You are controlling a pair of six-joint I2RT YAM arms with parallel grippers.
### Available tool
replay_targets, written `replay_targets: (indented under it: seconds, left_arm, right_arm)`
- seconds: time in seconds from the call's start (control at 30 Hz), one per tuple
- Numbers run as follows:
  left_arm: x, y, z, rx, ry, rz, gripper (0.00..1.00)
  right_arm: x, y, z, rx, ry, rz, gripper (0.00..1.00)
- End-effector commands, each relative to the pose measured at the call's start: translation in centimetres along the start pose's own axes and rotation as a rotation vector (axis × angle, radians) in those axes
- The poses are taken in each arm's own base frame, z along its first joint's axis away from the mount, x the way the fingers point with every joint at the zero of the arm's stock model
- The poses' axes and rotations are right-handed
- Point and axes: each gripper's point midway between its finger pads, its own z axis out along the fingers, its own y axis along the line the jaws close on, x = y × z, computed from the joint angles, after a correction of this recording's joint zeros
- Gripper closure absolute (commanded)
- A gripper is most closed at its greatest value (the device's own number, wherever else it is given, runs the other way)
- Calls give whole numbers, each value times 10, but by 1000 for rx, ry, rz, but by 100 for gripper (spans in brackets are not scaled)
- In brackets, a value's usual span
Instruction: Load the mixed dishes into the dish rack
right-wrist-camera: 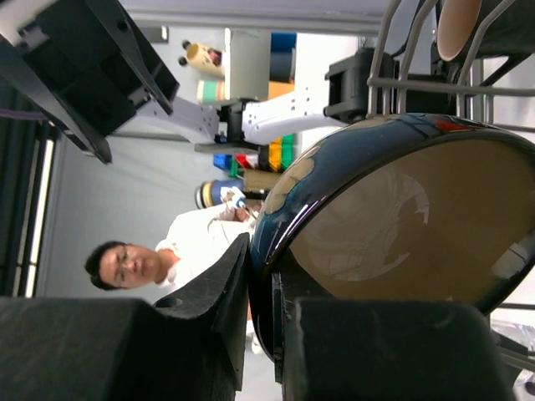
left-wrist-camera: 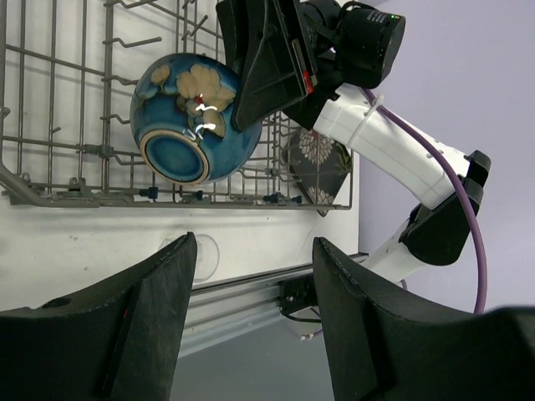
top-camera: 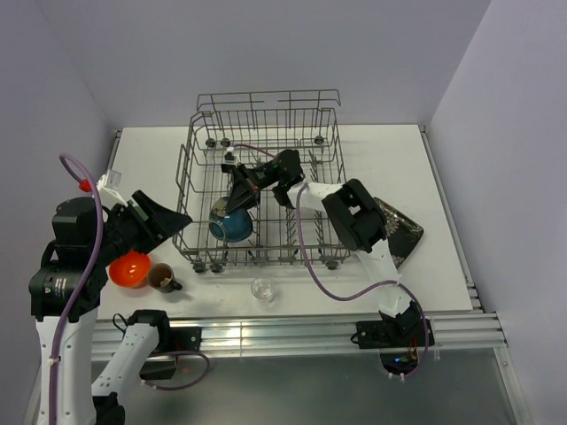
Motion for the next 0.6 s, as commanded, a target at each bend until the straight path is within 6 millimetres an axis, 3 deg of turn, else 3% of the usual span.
replay_targets:
  seconds: [0.0,0.33,0.57]
  left_arm:
    - [-4,-10,-6,25,-3,39,36]
    - [-4,-10,-3,24,9,43,34]
    - [-7,-13,2,47,7,38,35]
  right_arm:
    - [6,11,-34,12,-31,-373,100]
    - [3,-3,-52,36,-55,-356,100]
    - [5,25,-38,8,-47,-406,100]
